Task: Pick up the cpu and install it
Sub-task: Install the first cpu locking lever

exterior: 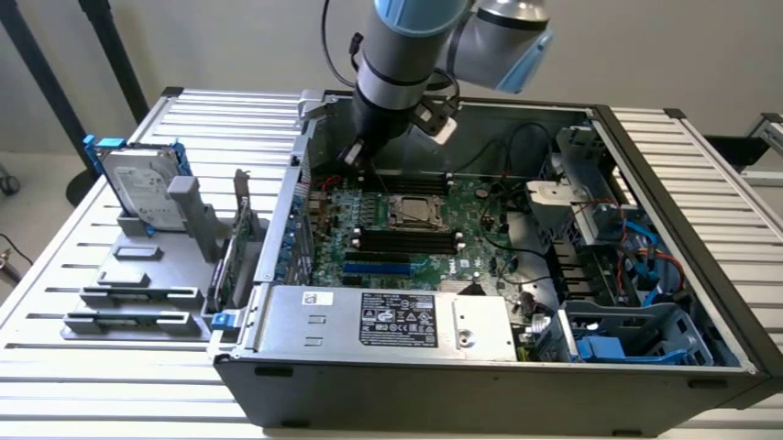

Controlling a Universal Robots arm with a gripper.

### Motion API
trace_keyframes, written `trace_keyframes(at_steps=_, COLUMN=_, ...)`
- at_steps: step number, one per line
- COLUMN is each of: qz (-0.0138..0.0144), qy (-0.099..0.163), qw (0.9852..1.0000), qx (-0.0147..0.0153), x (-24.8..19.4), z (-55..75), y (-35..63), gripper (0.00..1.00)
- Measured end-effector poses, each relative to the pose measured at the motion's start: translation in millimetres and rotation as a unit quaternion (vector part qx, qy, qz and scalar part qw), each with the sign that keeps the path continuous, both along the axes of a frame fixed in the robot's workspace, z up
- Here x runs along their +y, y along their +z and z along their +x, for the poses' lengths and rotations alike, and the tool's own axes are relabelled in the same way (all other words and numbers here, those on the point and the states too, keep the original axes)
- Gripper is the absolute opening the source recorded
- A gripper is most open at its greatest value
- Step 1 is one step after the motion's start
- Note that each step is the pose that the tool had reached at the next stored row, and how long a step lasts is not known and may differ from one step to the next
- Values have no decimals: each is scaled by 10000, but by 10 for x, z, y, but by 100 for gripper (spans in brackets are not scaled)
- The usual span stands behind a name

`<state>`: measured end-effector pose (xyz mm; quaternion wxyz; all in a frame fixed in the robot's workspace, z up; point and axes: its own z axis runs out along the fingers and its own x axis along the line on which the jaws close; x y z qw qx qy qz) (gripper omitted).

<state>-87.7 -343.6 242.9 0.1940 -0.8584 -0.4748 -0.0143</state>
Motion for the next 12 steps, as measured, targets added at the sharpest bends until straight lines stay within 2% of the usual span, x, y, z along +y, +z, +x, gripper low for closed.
trace_keyframes(at_steps=12, qz=2, qy=-424, qw=9991, qx=-8, x=2, z=-117, y=1, gripper=11)
